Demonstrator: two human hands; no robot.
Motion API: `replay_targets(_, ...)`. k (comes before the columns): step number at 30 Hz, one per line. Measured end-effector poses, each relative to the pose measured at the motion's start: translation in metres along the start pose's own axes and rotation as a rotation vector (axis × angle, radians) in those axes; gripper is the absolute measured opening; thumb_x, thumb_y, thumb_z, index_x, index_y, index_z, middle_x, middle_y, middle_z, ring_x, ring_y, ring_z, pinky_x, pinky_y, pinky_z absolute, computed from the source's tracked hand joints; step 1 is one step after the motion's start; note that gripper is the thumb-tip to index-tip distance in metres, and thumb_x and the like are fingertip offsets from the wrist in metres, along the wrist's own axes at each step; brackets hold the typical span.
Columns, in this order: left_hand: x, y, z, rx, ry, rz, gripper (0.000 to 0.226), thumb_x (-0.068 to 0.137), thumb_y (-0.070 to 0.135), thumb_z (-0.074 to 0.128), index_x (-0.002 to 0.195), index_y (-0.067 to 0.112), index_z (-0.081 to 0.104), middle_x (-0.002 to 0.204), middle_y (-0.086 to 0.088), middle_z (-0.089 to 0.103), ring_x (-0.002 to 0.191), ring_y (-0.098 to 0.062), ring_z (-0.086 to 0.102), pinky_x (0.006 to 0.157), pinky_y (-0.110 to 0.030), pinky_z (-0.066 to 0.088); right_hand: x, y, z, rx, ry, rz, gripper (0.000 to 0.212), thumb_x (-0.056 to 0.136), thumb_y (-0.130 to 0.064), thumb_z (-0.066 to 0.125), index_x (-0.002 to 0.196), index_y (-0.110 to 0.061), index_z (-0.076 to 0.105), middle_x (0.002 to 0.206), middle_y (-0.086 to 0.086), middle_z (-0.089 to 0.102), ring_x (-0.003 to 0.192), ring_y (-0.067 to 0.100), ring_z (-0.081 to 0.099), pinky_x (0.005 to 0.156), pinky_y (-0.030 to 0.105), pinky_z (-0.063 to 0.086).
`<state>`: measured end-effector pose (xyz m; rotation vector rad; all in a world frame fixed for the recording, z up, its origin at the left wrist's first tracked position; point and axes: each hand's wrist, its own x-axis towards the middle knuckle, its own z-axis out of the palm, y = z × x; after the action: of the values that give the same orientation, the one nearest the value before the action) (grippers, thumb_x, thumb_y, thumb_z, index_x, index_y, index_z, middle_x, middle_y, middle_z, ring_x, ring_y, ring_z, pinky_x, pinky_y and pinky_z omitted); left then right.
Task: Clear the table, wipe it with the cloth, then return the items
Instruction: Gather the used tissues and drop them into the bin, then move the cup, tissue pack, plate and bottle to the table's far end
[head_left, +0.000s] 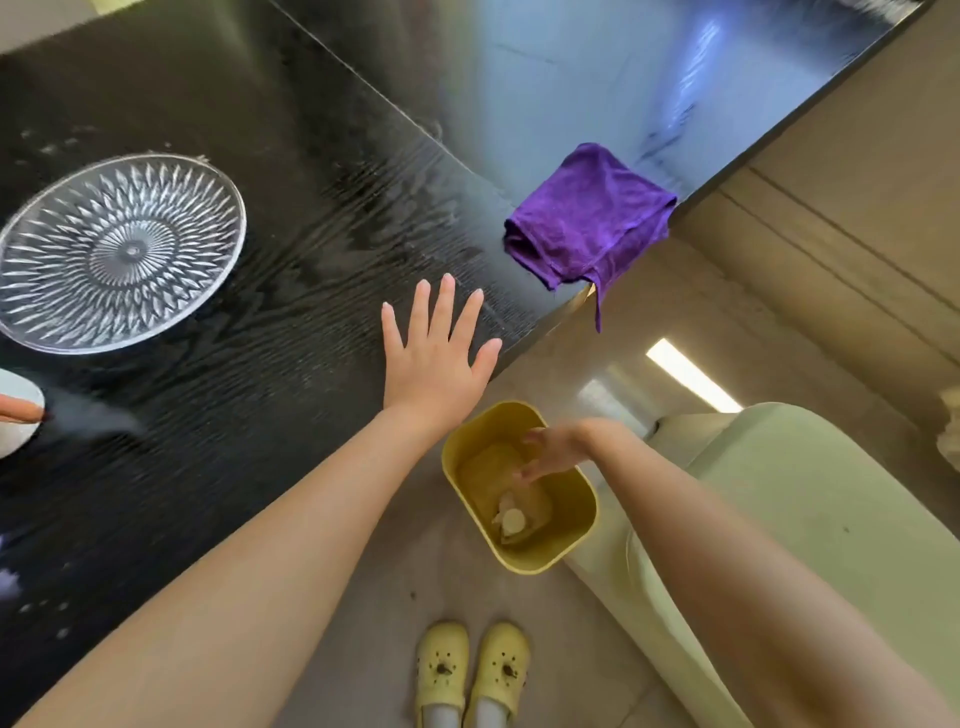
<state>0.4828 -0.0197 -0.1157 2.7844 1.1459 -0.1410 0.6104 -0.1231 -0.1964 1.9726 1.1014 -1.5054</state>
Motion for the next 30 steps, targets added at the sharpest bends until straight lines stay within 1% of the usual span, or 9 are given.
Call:
replay_targets(3,0.001,0.001,-0.011,0.013,-0.093,-0.004,0.062,0.096,0.052,0.013,0.149,0.026,-0.003,0.160,-0.006,-0.006,0.147,-0.028,-0.008,0.116,-0.056,-0.001,-0.054,-0.010,-0.030,-0.079,-0.015,-0.032,0.076,0.087,-0.061,0.047,0.150,-0.030,0.019,0.157,0.002,0.025,0.143,0.031,0.027,0.116,0.047,0.026)
replay_targets(7,0.007,0.002,-0.041,-0.013,-0.317,-0.019,0.062,0.097,0.050,0.020,0.150,0.025,-0.001,0.160,-0.006,-0.008,0.147,-0.028,-0.009,0.117,-0.057,0.004,-0.133,-0.022,-0.070,-0.135,-0.012,-0.054,0.069,0.091,-0.057,0.042,0.150,-0.030,0.020,0.158,0.000,0.025,0.145,0.030,0.023,0.116,0.048,0.022)
replay_targets(10,0.008,0.001,-0.075,-0.065,-0.498,-0.031,0.062,0.097,0.048,0.026,0.150,0.026,0.003,0.161,-0.006,-0.002,0.148,-0.029,-0.004,0.116,-0.058,0.008,-0.193,-0.029,-0.096,-0.122,0.052,-0.055,0.065,0.094,-0.052,0.043,0.150,-0.026,0.023,0.157,0.003,0.025,0.144,0.030,0.027,0.114,0.042,0.028)
replay_targets(13,0.002,-0.001,-0.117,-0.103,-0.606,-0.011,0.063,0.097,0.047,0.031,0.150,0.025,0.004,0.161,-0.007,0.003,0.147,-0.031,0.002,0.117,-0.055,0.012,-0.237,-0.036,-0.113,-0.118,0.130,-0.063,0.062,0.096,-0.046,0.043,0.150,-0.022,0.024,0.157,0.005,0.026,0.141,0.030,0.033,0.109,0.036,0.036)
replay_targets(17,-0.016,-0.011,-0.188,-0.143,-0.637,0.028,0.059,0.098,0.043,0.034,0.150,0.023,0.013,0.160,-0.004,0.014,0.146,-0.028,0.016,0.116,-0.045,0.021,-0.282,-0.054,-0.127,-0.116,0.180,-0.051,0.063,0.095,-0.045,0.046,0.150,-0.022,0.025,0.154,0.005,0.034,0.135,0.029,0.043,0.106,0.041,0.039)
replay_targets(20,-0.030,-0.025,-0.237,-0.119,-0.632,0.034,0.055,0.098,0.043,0.033,0.148,0.024,0.022,0.158,-0.002,0.020,0.144,-0.027,0.023,0.112,-0.045,0.029,-0.314,-0.076,-0.138,-0.150,0.229,-0.054,0.061,0.094,-0.045,0.047,0.147,-0.019,0.031,0.150,0.006,0.040,0.130,0.030,0.049,0.103,0.043,0.042)
replay_targets(23,-0.050,-0.046,-0.276,-0.144,-0.618,-0.019,0.052,0.097,0.045,0.034,0.146,0.028,0.028,0.156,0.001,0.025,0.139,-0.026,0.032,0.106,-0.045,0.040,-0.347,-0.105,-0.149,-0.210,0.248,-0.103,0.059,0.094,-0.046,0.047,0.146,-0.019,0.035,0.148,0.006,0.043,0.126,0.030,0.053,0.103,0.047,0.043)
replay_targets(27,-0.082,-0.084,-0.316,-0.206,-0.564,-0.122,0.052,0.096,0.044,0.036,0.144,0.026,0.032,0.154,0.000,0.029,0.139,-0.026,0.033,0.111,-0.046,0.035,-0.376,-0.151,-0.163,-0.253,0.262,-0.161,0.061,0.091,-0.050,0.049,0.144,-0.022,0.037,0.147,0.000,0.045,0.127,0.028,0.052,0.105,0.054,0.041)
replay_targets(30,-0.112,-0.121,-0.338,-0.269,-0.544,-0.200,0.049,0.095,0.045,0.037,0.142,0.032,0.035,0.151,0.000,0.034,0.131,-0.026,0.043,0.099,-0.045,0.046,-0.390,-0.190,-0.169,-0.293,0.275,-0.206,0.063,0.090,-0.051,0.050,0.145,-0.022,0.036,0.146,0.000,0.047,0.127,0.026,0.052,0.105,0.053,0.042)
